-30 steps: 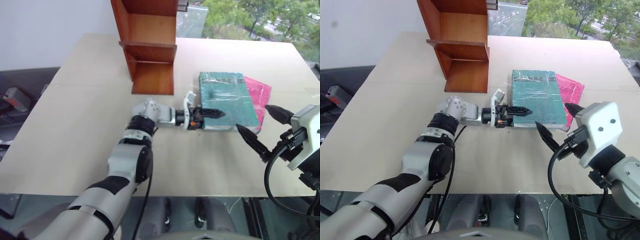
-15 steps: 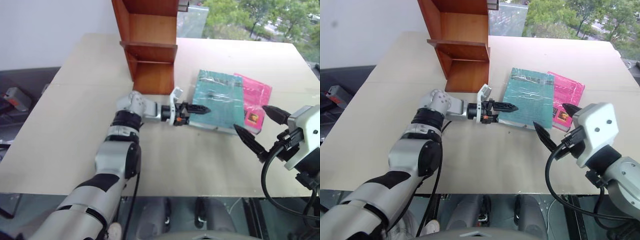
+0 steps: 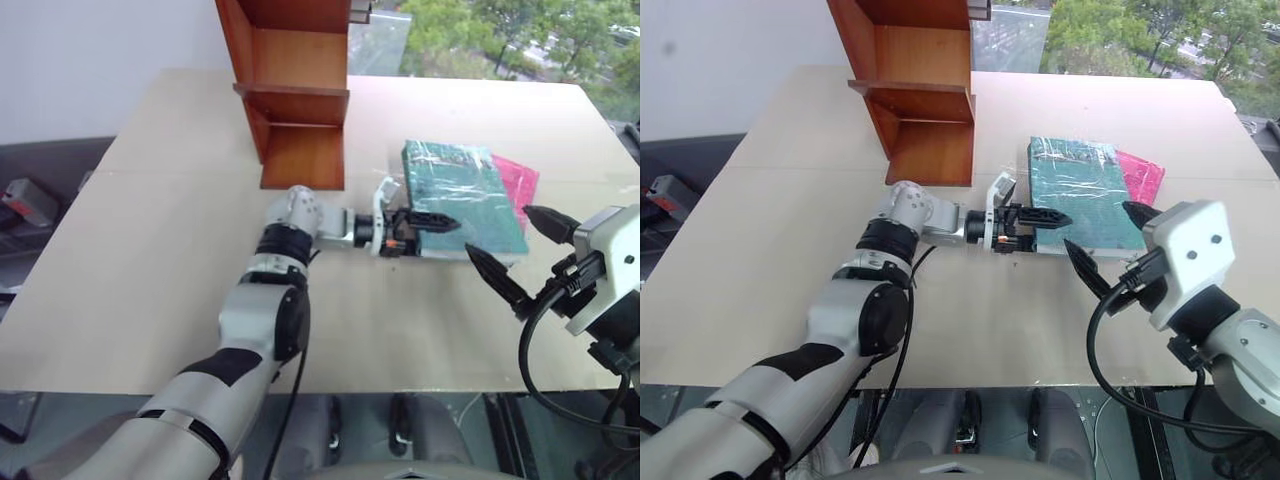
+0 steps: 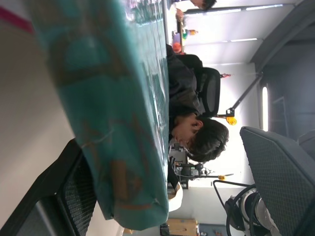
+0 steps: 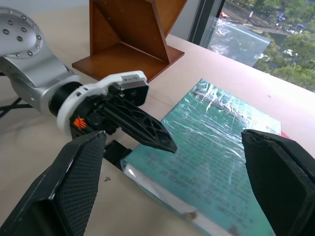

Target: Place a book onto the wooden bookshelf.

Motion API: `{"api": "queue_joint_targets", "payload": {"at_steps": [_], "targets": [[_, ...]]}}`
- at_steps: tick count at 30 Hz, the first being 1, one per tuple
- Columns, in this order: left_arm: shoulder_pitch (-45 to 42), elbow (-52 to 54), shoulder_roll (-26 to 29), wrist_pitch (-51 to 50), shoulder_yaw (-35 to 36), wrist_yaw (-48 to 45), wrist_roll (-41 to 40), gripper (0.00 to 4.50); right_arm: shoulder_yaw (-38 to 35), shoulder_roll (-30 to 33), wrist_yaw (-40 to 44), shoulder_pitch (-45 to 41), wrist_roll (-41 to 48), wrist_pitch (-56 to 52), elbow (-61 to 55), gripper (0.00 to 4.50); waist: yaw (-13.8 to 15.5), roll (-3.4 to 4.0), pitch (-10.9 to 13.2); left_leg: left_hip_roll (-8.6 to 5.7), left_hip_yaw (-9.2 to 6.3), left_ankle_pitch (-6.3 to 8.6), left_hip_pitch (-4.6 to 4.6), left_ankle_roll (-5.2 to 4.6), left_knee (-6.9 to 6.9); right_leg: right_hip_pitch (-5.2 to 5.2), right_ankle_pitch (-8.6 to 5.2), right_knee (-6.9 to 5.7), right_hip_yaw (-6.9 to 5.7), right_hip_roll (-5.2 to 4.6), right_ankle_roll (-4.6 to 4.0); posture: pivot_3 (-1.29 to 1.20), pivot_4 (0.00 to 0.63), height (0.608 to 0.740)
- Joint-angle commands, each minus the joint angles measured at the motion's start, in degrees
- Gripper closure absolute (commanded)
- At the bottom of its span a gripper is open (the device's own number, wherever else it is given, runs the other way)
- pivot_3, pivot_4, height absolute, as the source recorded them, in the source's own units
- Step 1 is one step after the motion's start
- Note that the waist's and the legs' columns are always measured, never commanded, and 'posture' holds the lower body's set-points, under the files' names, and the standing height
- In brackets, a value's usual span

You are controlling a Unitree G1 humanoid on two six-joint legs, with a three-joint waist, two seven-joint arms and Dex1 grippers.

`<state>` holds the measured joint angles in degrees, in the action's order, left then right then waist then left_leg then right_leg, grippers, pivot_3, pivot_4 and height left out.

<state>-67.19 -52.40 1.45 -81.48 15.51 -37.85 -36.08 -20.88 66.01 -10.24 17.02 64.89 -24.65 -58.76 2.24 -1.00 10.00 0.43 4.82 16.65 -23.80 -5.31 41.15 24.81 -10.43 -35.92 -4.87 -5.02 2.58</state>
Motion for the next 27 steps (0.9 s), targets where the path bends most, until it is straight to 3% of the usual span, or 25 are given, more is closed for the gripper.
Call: {"api": "queue_joint_targets", "payload": {"at_steps": [1,3,8,11,14,16,19,23,24,27], "targets": [[-1.19,2.98,-0.52,-2.14,-0.50,-0.79,-1.20,0.05,1.14,0.10,-0.52,-1.52,-1.31,0.55,-1.24,0.00,0.17,-0.01,0.01,-0.02,-0.02,0.00,-0.03,0.00,0.01,0.00,0.00,0.01,0.00,-0.02,0.00,0.00,0.150,0.738],[0.43,4.09,0.86,-1.44,-3.77,-0.88,1.01,0.05,0.81,-0.12,-0.41,-1.62,-1.28,0.46,-1.24,0.00,0.06,-0.01,0.01,-0.03,-0.02,0.01,-0.04,-0.02,0.02,0.00,0.03,0.03,0.00,-0.02,-0.05,0.00,0.150,0.738],[0.60,8.63,-1.80,0.68,-5.83,-0.08,1.32,0.05,1.65,-0.86,0.11,-2.35,-2.20,-0.34,-1.24,0.00,0.05,0.00,0.01,-0.01,-0.01,0.01,-0.01,-0.01,-0.01,0.01,0.05,0.01,0.02,0.00,-0.08,0.00,0.150,0.738],[3.51,16.06,-0.36,4.79,-13.19,-2.00,4.27,0.05,2.01,-1.04,0.03,-3.53,-1.97,-0.48,-1.24,0.00,0.09,0.00,0.01,-0.02,0.00,0.01,-0.02,-0.01,0.01,0.00,0.06,0.02,0.05,-0.05,-0.09,0.00,0.150,0.738],[4.37,17.38,0.62,3.66,-10.93,-0.39,3.44,0.05,1.64,-1.33,0.28,-3.59,-2.13,-0.99,-1.24,0.00,0.02,0.01,0.00,-0.01,0.00,0.01,0.00,-0.01,0.00,0.00,0.06,0.02,0.07,-0.04,-0.10,0.00,0.150,0.738],[8.38,25.82,2.69,9.22,-17.81,-2.27,6.43,0.05,1.56,-1.76,0.52,-3.65,-2.32,-1.27,-1.24,0.00,-0.22,0.03,-0.01,0.03,0.00,0.01,0.01,-0.01,-0.01,0.01,0.05,0.00,0.07,0.00,-0.11,0.00,0.150,0.738],[9.36,27.89,2.16,9.45,-16.28,-0.54,5.67,0.05,2.10,-2.43,0.88,-4.47,-2.82,-1.85,-1.24,0.00,-0.02,0.03,0.00,0.04,0.04,0.01,0.05,0.00,-0.03,0.02,0.06,-0.01,0.13,0.00,-0.12,0.00,0.150,0.738],[13.53,34.14,6.16,20.24,-27.10,-4.86,11.96,0.05,2.32,-3.39,1.68,-5.54,-3.25,-3.00,-1.24,0.00,0.18,0.04,-0.01,-0.02,0.00,0.02,-0.02,-0.02,0.06,-0.02,0.06,0.03,0.07,-0.06,-0.11,0.00,0.150,0.738],[13.98,34.72,6.22,20.08,-27.46,-5.53,11.47,0.05,2.36,-3.62,1.86,-5.73,-3.36,-3.27,-1.24,0.00,0.16,0.04,-0.01,-0.03,0.03,0.03,0.01,-0.03,0.04,-0.01,0.07,0.03,0.11,-0.07,-0.11,0.00,0.150,0.738],[10.10,28.33,1.11,8.69,-15.23,-2.81,2.64,0.05,2.48,-4.21,2.30,-6.36,-3.57,-4.05,-1.24,0.00,0.39,0.02,0.00,-0.01,-0.03,0.02,-0.02,-0.03,0.05,-0.01,0.07,0.02,0.06,-0.05,-0.12,0.00,0.150,0.738]]}}
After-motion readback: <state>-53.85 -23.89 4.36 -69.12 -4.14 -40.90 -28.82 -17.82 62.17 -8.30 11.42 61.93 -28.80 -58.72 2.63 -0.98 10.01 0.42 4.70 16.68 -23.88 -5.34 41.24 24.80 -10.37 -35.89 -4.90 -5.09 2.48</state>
